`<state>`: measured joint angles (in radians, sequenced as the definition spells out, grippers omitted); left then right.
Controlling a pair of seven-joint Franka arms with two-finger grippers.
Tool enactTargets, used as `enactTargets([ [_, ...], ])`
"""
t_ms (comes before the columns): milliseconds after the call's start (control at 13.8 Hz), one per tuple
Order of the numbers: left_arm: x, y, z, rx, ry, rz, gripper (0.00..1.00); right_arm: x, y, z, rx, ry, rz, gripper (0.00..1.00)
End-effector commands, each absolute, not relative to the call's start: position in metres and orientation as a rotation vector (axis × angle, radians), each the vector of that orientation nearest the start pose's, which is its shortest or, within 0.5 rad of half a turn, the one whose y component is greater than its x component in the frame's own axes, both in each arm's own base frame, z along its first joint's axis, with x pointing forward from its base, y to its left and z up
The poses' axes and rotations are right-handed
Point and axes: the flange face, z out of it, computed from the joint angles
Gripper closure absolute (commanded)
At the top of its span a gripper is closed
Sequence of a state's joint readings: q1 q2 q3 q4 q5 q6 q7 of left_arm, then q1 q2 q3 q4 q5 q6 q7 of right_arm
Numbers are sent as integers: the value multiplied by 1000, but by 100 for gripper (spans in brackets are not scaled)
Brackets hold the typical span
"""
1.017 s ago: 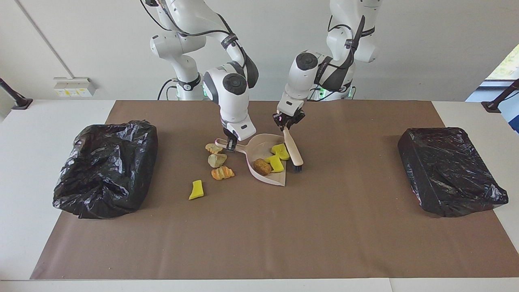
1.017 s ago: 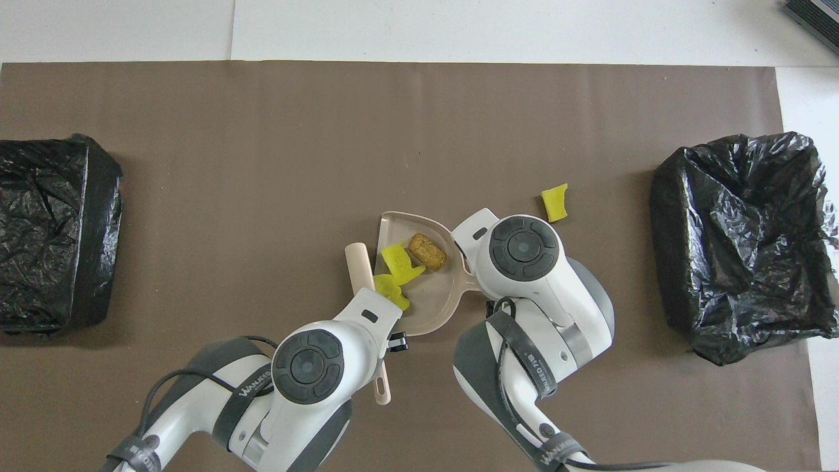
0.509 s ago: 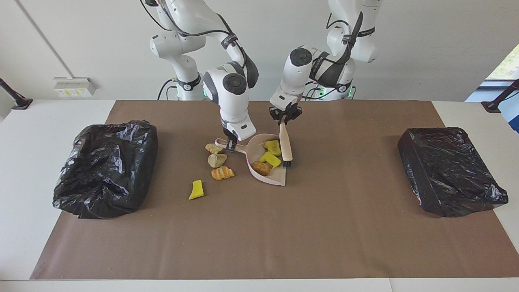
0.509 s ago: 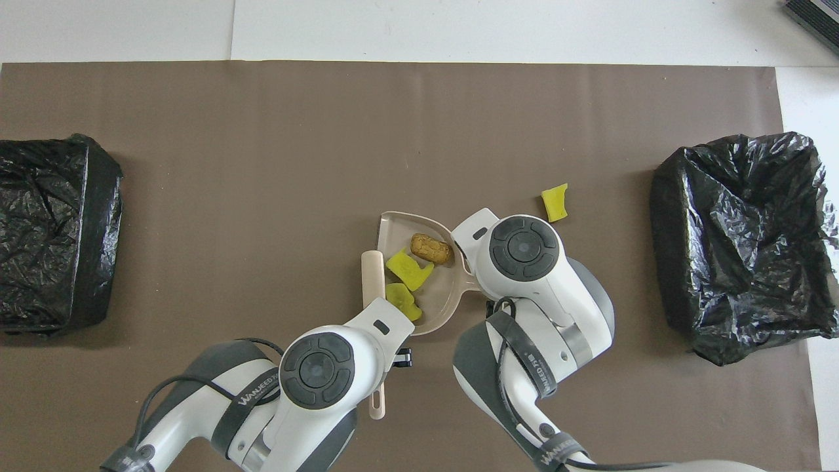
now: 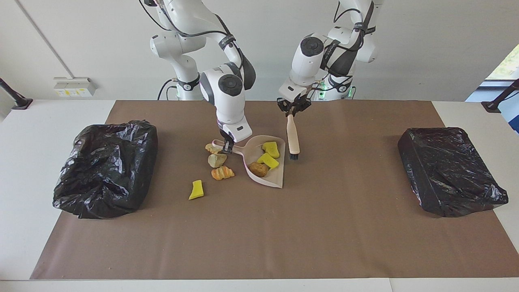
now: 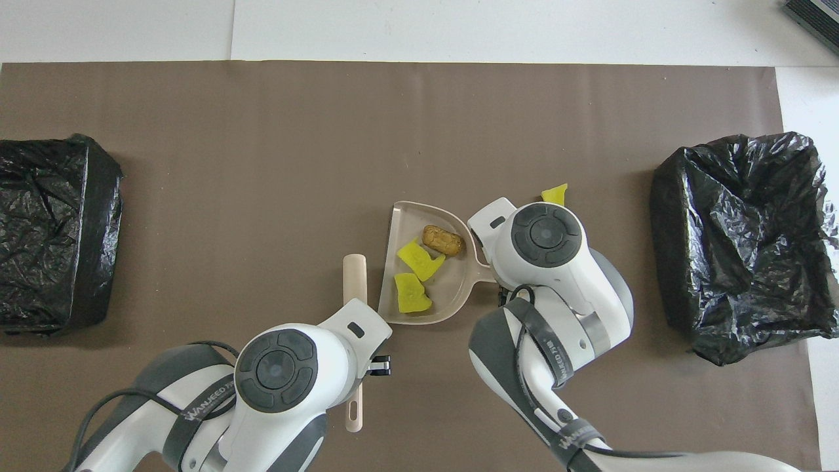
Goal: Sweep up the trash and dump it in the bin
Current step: 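Carry the dustpan to the nearer black bag and tip it with the right gripper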
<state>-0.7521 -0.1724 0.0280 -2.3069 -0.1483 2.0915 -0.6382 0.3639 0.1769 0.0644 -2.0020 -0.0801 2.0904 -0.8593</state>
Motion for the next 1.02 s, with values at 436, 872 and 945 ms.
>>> enactTargets([
  [436, 321, -311, 405, -3175, -35, 205, 100, 594, 49, 475, -2587, -1820, 44, 100],
  [872, 210, -371, 391, -3114, -142, 118, 100, 578, -111, 530, -2627, -1880, 1, 100],
  [945, 197, -378, 386, -3131, -166, 95, 100, 572, -140, 530, -2621, -1893, 11, 100],
])
